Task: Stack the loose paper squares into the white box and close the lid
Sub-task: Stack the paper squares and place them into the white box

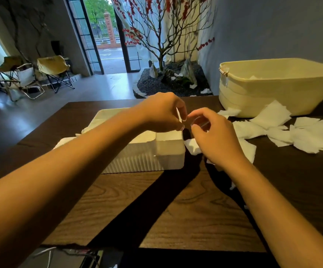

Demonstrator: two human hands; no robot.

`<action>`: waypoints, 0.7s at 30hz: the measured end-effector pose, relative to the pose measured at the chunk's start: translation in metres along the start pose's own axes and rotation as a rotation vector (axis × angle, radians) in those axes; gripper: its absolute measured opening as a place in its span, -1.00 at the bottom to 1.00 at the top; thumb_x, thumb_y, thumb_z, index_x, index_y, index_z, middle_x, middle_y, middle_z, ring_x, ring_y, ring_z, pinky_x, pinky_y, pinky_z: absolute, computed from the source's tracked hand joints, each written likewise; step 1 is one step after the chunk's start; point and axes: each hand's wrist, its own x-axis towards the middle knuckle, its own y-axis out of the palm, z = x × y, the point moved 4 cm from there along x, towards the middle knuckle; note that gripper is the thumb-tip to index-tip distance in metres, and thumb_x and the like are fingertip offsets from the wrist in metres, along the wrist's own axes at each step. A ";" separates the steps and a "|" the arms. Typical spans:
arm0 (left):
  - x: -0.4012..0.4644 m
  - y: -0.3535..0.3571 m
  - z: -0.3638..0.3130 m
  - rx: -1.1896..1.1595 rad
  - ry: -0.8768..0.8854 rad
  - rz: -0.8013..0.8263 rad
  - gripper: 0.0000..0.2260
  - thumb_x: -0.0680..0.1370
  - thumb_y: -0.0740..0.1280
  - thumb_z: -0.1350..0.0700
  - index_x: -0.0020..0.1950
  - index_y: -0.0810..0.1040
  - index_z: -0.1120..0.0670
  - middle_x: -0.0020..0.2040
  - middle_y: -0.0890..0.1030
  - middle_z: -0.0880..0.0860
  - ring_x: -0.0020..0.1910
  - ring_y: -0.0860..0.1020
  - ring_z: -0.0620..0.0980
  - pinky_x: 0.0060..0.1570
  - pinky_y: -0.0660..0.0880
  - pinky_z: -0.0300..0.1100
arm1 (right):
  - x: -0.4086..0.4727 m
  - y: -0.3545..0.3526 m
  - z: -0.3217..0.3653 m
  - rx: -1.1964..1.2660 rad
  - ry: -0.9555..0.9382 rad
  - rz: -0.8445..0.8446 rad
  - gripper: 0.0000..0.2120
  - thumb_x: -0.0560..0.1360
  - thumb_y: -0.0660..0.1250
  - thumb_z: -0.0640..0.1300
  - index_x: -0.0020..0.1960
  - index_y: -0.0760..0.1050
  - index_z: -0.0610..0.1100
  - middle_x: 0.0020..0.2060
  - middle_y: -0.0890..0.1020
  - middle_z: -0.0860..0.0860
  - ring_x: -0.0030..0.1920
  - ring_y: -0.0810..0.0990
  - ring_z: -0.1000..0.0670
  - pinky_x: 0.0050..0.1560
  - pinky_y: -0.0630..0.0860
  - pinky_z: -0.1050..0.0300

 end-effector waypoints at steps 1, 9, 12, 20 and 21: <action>0.005 0.005 -0.006 -0.003 0.010 -0.017 -0.79 0.55 0.44 0.14 0.18 0.61 0.05 0.06 0.65 -0.02 -0.03 0.57 -0.10 -0.10 0.44 -0.29 | -0.003 -0.010 -0.006 -0.048 0.012 0.003 -0.75 0.54 0.28 -0.23 0.11 0.56 0.07 -0.09 0.62 0.09 -0.10 0.57 0.07 -0.05 0.55 0.04; 0.041 0.073 -0.047 0.044 0.079 0.029 -0.67 0.52 0.45 0.08 0.27 0.56 -0.05 0.17 0.56 0.00 0.14 0.55 0.02 0.05 0.48 -0.14 | -0.041 -0.063 -0.059 -0.455 0.170 0.488 -0.59 0.49 0.40 -0.08 0.29 0.44 0.17 0.19 0.47 0.07 0.22 0.44 0.03 0.22 0.49 0.01; 0.051 0.106 -0.048 0.071 0.036 0.126 -0.42 0.51 0.46 -0.01 0.50 0.35 -0.10 0.40 0.38 0.08 0.31 0.46 0.11 0.19 0.47 -0.08 | -0.058 -0.060 -0.069 -0.577 0.183 0.635 -0.65 0.51 0.36 -0.08 0.26 0.45 0.15 0.18 0.40 0.09 0.26 0.34 0.05 0.25 0.47 0.05; 0.057 0.142 -0.039 0.049 -0.053 0.003 -0.49 0.61 0.28 -0.13 0.54 0.27 -0.11 0.43 0.37 0.12 0.42 0.32 0.12 0.31 0.42 0.04 | -0.026 -0.063 -0.100 -0.781 0.212 0.466 -0.74 0.57 0.30 -0.06 0.24 0.43 0.05 0.19 0.39 -0.01 0.25 0.34 -0.04 0.06 0.37 0.12; 0.057 0.144 -0.040 0.039 -0.055 -0.031 -0.49 0.62 0.27 -0.12 0.54 0.25 -0.09 0.43 0.39 0.11 0.42 0.33 0.12 0.30 0.42 0.03 | -0.019 -0.065 -0.105 -0.795 0.226 0.450 -0.76 0.56 0.30 -0.06 0.22 0.43 0.03 0.17 0.40 -0.02 0.23 0.35 -0.06 0.04 0.37 0.11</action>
